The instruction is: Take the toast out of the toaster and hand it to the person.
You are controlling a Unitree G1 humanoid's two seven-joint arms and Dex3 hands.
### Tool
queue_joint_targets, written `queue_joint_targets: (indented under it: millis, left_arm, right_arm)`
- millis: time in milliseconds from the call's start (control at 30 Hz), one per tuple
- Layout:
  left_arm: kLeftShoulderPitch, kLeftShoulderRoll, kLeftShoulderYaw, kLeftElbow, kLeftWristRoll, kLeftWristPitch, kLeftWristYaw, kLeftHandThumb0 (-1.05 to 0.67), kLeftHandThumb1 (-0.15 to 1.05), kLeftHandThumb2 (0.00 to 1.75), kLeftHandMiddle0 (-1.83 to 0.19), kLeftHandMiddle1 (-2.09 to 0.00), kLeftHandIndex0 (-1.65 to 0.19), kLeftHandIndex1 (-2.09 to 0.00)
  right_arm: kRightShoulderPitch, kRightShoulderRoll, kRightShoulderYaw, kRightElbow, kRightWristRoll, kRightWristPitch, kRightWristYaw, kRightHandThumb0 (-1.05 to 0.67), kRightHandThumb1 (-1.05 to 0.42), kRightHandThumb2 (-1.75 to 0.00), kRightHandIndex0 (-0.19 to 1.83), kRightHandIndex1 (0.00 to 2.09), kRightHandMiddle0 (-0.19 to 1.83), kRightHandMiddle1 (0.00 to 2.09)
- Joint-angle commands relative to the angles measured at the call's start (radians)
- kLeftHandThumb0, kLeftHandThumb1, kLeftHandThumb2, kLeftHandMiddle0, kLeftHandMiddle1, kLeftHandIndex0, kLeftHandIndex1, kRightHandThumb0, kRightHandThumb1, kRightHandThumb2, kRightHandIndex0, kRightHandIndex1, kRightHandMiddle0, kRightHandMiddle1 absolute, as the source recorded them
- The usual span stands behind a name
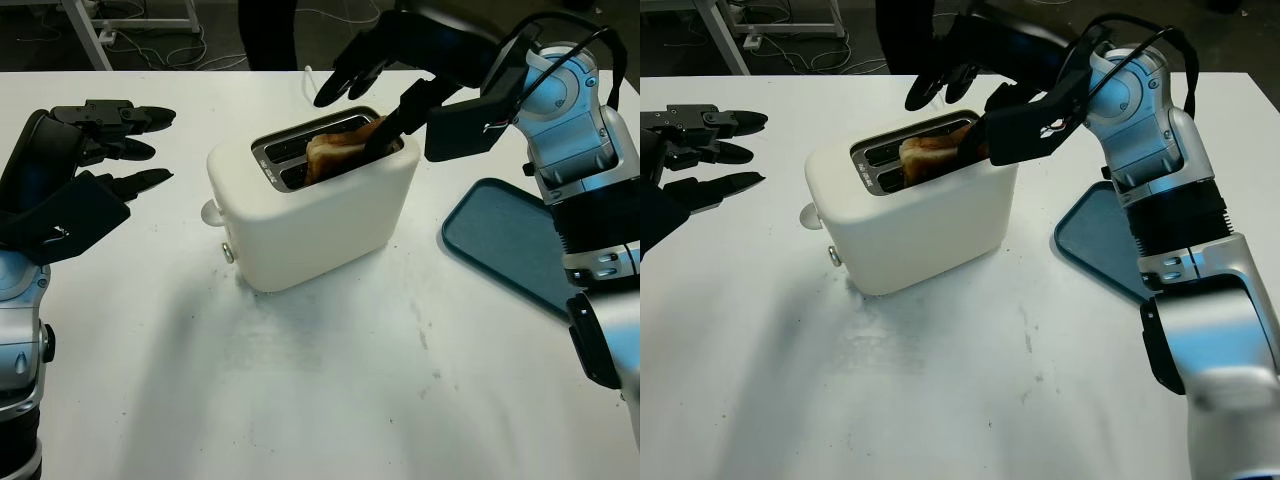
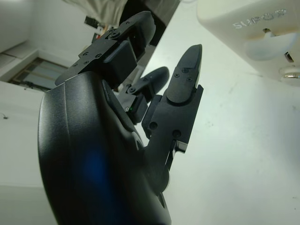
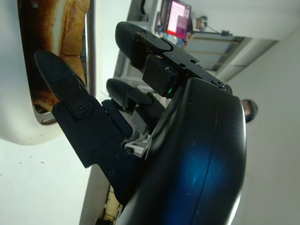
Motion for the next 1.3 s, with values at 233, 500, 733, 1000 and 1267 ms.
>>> queue_joint_targets:
  millis: [233,500,733,1000,1267]
  left_arm:
    - [0.011,0.001,0.002,-0.004,0.009,-0.002,0.003,-0.20,0.86,0.00,-0.66,-0.57,-0.85,0.00]
    - [0.009,0.001,0.003,-0.007,0.009,0.003,0.004,-0.18,0.86,0.00,-0.67,-0.57,-0.85,0.00]
    - [0.006,0.004,0.001,-0.007,0.011,0.004,0.002,-0.18,0.86,0.00,-0.66,-0.57,-0.85,0.00]
    - [0.007,-0.002,0.001,-0.005,0.008,-0.001,0.006,-0.19,0.86,0.00,-0.66,-0.57,-0.85,0.00]
    - [0.009,0.000,0.003,-0.007,0.007,0.007,0.003,-0.21,0.86,0.00,-0.66,-0.57,-0.84,0.00]
  right_arm:
    - [0.016,0.009,0.017,0.051,-0.015,-0.055,-0.002,-0.51,-0.58,0.00,0.75,0.75,1.01,0.01]
    - [0.017,0.020,0.027,0.090,-0.029,-0.070,0.007,-0.46,-0.59,-0.01,0.69,0.84,0.99,0.00]
    - [0.021,0.024,0.040,0.105,-0.048,-0.093,-0.013,-0.42,-0.59,0.00,0.65,0.93,0.99,0.01]
    - [0.006,0.052,0.068,0.147,-0.073,-0.124,-0.025,-0.39,-0.61,0.00,0.64,1.02,1.01,0.01]
    - [0.005,0.049,0.083,0.146,-0.095,-0.134,-0.033,-0.24,-0.67,-0.02,0.76,1.10,1.08,0.05]
